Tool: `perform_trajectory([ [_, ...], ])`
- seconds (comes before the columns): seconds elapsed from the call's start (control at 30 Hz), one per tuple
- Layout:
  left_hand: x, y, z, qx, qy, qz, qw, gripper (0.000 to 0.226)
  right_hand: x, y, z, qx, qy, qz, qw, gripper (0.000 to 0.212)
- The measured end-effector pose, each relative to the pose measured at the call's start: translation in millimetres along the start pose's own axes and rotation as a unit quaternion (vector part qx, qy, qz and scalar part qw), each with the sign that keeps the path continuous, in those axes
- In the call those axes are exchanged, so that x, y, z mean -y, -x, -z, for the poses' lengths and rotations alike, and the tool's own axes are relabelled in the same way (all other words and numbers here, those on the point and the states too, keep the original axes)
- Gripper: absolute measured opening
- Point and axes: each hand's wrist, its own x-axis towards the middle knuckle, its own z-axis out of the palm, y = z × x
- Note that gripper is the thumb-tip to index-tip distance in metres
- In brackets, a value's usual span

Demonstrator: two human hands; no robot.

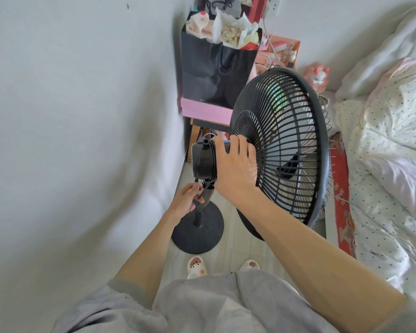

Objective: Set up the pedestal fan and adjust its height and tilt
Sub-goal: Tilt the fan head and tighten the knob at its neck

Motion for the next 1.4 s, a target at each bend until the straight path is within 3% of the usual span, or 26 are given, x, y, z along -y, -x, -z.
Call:
perform_trajectory([
  [0.13, 2.5, 0.0, 0.8, 0.02, -0.064, -0.014, 0.998, 0.041, -1.1, 1.6, -2.7, -0.012, 0.001, -0.001, 1.0, 0.08],
  [0.27, -12.0, 3.1, -1.5, 0.006, -0.166, 0.029, 0.986, 0.063, -4.4, 0.3, -1.9, -0.013, 0.004, 0.001, 1.0, 0.082],
  [0.47, -14.5, 6.7, 0.9, 0.058, 0.057, 0.075, 0.994, 0.043, -2.5, 0.2, -2.0, -0.014, 0.004, 0.0, 1.0, 0.084],
  [0.73, 0.2, 24.8, -17.1, -0.006, 0.185, 0.064, 0.981, 0.035, -1.2, -1.6, -1.8, -0.001, -0.005, 0.001, 1.0, 0.095],
  [0.87, -9.0, 31.2, -24.5, -0.036, 0.05, 0.019, 0.998, 0.033, -6.9, -3.1, -1.0, 0.001, -0.009, -0.008, 1.0, 0.095],
  [1.0, -16.5, 38.4, -40.5, -0.109, -0.055, -0.036, 0.992, 0.034, -6.4, -3.9, 0.8, 0.012, -0.014, -0.011, 1.0, 0.096],
  [1.17, -24.6, 43.3, -59.2, -0.183, -0.095, -0.045, 0.978, 0.028, -3.4, -1.5, 2.9, 0.006, -0.013, -0.002, 1.0, 0.087],
  [1.4, -53.7, 59.2, -57.3, -0.156, -0.247, -0.099, 0.951, 0.032, -12.0, -5.2, 3.9, 0.015, -0.013, -0.012, 1.0, 0.088],
])
